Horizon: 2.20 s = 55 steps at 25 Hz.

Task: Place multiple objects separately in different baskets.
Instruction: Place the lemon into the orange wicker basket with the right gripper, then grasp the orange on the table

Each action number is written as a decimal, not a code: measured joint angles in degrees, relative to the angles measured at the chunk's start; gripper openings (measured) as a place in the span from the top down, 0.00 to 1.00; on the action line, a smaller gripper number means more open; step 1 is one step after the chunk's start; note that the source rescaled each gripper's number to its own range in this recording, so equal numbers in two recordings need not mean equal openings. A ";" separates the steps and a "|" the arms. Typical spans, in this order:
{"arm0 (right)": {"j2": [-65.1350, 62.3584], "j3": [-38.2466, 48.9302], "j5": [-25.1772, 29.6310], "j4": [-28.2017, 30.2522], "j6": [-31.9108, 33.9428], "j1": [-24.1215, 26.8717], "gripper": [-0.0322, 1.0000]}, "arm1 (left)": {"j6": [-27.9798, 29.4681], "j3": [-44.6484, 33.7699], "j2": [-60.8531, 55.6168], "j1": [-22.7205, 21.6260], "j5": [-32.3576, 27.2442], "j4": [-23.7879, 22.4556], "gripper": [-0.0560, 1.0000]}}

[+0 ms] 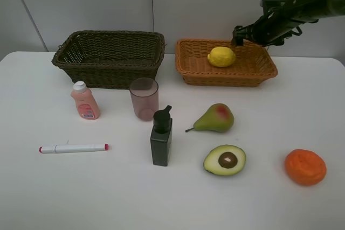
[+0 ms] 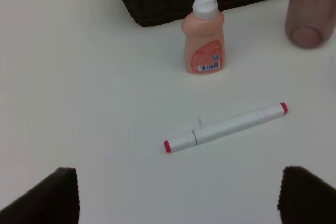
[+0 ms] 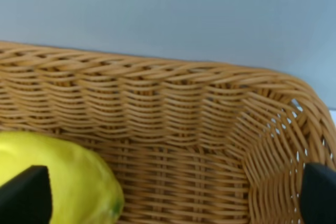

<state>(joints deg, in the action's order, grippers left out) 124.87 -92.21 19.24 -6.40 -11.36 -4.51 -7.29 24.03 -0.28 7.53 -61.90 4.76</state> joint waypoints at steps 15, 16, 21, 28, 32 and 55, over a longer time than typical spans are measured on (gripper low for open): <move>-3.02 0.00 12.02 -2.11 0.18 0.06 0.00 | 0.00 0.00 0.00 0.00 0.00 0.00 0.00; -4.22 0.00 13.19 -2.11 0.26 0.06 0.00 | 0.00 0.00 0.00 0.00 0.00 0.00 0.00; -9.99 0.46 20.24 -2.11 1.46 0.06 0.00 | 0.00 0.00 0.00 0.00 0.00 0.00 0.00; -22.75 17.28 18.19 -2.30 3.39 0.06 0.00 | 0.00 0.00 0.00 0.00 0.00 0.00 0.00; -29.89 27.84 15.61 -2.05 8.36 0.06 0.00 | 0.00 0.00 0.00 0.00 0.00 0.00 0.00; -40.69 52.25 15.48 9.46 46.03 0.06 0.00 | 0.00 0.00 0.00 0.00 0.00 -1.13 0.00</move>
<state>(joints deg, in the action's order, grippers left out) 84.18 -39.97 34.72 3.06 34.67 -4.45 -7.29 24.03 -0.28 7.53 -61.90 3.63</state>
